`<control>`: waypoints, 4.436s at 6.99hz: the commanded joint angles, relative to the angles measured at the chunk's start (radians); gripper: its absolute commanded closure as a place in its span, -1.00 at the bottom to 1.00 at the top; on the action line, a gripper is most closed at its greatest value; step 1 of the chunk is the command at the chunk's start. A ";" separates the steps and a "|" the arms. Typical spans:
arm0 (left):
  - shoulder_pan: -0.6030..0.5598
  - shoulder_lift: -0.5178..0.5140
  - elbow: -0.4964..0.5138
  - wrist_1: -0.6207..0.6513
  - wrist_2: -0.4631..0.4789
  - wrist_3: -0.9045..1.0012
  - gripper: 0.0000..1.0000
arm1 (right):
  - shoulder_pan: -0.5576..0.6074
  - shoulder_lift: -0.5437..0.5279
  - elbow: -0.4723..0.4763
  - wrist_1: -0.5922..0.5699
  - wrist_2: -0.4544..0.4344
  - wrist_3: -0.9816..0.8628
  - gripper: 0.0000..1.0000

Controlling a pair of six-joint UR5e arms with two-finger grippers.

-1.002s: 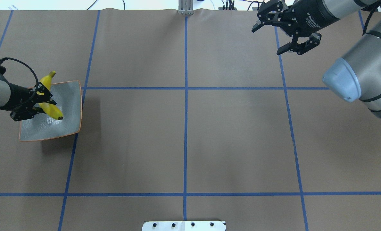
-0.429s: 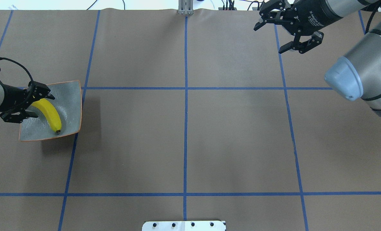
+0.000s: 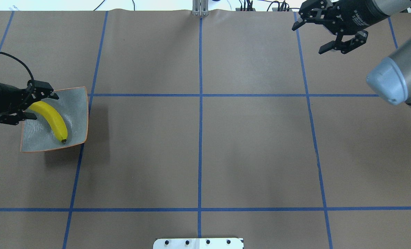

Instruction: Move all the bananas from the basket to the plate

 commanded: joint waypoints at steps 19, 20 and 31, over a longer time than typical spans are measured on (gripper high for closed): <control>-0.107 -0.296 0.066 0.442 -0.070 0.405 -1.00 | 0.231 -0.524 -0.234 -0.293 -0.268 -1.628 -1.00; -0.105 -0.298 0.090 0.414 -0.070 0.402 -1.00 | 0.226 -0.529 -0.230 -0.307 -0.315 -1.637 -1.00; -0.091 -0.284 0.108 0.340 -0.070 0.371 -1.00 | 0.176 -0.580 -0.213 -0.372 -0.429 -1.820 -0.93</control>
